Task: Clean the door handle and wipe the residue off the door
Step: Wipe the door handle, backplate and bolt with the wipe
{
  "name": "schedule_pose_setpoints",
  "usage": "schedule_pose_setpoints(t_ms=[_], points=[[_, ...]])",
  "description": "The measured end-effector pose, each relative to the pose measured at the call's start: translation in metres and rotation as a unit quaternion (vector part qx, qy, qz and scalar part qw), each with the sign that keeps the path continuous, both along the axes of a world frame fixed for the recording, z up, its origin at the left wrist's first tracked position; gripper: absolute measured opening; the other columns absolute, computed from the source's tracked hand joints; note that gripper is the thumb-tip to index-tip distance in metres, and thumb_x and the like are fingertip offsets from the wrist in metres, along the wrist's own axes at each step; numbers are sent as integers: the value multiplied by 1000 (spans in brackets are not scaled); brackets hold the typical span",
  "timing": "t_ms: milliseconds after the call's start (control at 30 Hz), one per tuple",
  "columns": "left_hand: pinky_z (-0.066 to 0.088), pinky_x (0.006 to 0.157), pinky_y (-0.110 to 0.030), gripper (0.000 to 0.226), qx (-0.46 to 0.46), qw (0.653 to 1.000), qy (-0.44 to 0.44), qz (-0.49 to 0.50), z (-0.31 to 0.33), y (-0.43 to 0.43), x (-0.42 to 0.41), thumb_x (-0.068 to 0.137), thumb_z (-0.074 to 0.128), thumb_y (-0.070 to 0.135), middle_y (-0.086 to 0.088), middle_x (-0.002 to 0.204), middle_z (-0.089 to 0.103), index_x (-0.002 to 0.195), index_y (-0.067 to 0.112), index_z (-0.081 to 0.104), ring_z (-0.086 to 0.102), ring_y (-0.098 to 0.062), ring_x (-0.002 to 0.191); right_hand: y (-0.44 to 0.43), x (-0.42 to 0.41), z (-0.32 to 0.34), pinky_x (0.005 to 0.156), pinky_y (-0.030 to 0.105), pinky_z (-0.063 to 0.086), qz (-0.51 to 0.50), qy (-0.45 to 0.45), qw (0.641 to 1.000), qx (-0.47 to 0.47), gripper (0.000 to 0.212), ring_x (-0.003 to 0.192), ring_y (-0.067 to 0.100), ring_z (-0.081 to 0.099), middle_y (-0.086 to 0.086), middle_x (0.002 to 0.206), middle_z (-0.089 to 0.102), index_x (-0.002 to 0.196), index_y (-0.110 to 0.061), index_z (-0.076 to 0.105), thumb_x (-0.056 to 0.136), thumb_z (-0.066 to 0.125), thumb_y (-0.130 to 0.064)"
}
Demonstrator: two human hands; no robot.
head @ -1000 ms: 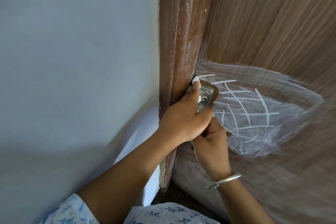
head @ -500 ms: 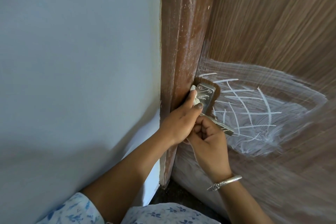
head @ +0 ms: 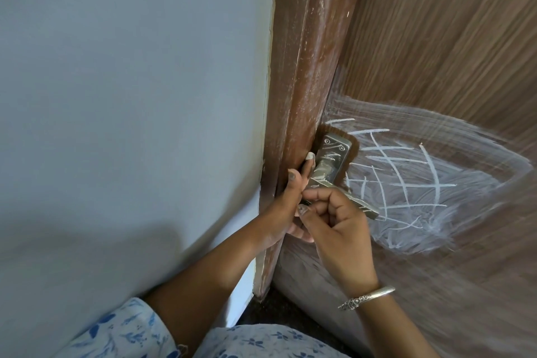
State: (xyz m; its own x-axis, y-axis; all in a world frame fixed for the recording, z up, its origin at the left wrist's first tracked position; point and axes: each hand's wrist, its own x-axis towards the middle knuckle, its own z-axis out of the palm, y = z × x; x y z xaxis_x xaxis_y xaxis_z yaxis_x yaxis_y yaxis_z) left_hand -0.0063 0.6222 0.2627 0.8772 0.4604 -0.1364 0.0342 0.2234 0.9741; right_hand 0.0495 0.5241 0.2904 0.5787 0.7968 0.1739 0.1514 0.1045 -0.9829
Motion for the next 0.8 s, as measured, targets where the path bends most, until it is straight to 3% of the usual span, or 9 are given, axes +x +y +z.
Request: schedule_pose_setpoints(t_ms=[33, 100, 167, 233, 300, 433, 567, 700, 800], points=[[44, 70, -25, 98, -10, 1000, -4, 3, -3, 0, 1, 56, 16, 92, -27, 152, 5, 145, 49, 11, 42, -31, 108, -1, 0, -1, 48, 9, 42, 0, -4, 1000, -4, 25, 48, -2, 54, -7, 55, 60, 89, -9, 65, 81, 58, 14], [35, 72, -29, 106, -29, 1000, -6, 4, -11, -1, 3, 51, 20, 95, -35, 144, -5, 145, 47, 10, 23, -34, 112, -2, -1, -2, 49, 10, 42, -3, -4, 1000, -8, 26, 49, -1, 53, -6, 56, 59, 88, -11, 65, 81, 59, 14], [40, 78, -33, 112, -38, 999, 0, -5, -21, 1, 6, 41, 22, 100, -19, 155, 3, 143, 54, 11, 31, -42, 123, -4, -1, -2, 50, 11, 44, -9, 12, 1000, -4, 27, 52, 0, 55, -3, 57, 60, 87, -12, 65, 81, 59, 14], [44, 88, -48, 113, -36, 999, 8, -15, -31, 3, 8, 36, 21, 102, 5, 159, 13, 140, 58, 10, 34, -36, 133, -6, 0, -1, 50, 10, 44, -7, 14, 1000, 1, 28, 51, -1, 56, -4, 57, 62, 85, -12, 65, 81, 58, 15], [36, 102, -56, 115, -35, 999, 5, -17, -37, 4, 10, 34, 22, 102, 11, 158, 12, 140, 58, 9, 32, -25, 138, -8, 0, -1, 50, 9, 43, -6, 7, 1000, 2, 27, 52, -1, 56, -5, 58, 63, 85, -12, 64, 81, 59, 14], [4, 119, -45, 105, -72, 997, -31, 21, -38, 0, 14, 55, 14, 94, 8, 158, 3, 146, 42, 8, 10, -15, 144, -10, 0, -4, 51, 11, 41, -17, -12, 1000, -10, 25, 52, 1, 50, -5, 58, 58, 87, -14, 66, 81, 62, 10], [12, 119, -39, 87, -152, 987, -47, 27, -50, -16, 15, 79, 4, 66, -11, 156, 21, 148, 15, 20, 21, -20, 143, -14, 3, -6, 53, 13, 43, -17, -32, 999, -16, 28, 54, 0, 53, -6, 60, 60, 87, -20, 66, 81, 63, 8], [21, 116, -42, 92, -372, 913, -134, 99, -47, -27, 26, 79, 20, 77, -11, 152, 31, 146, 14, 30, 35, -25, 137, -23, 11, -7, 55, 13, 45, -33, -49, 998, -4, 32, 58, 3, 56, -1, 66, 64, 88, -24, 67, 80, 63, 7], [24, 115, -41, 104, -448, 864, -183, 140, -40, -27, 30, 70, 30, 80, -10, 152, 31, 145, 9, 27, 39, -24, 134, -32, 16, -13, 53, 11, 45, -52, -35, 998, -7, 32, 57, 1, 55, -1, 65, 64, 86, -24, 67, 79, 65, 7]])
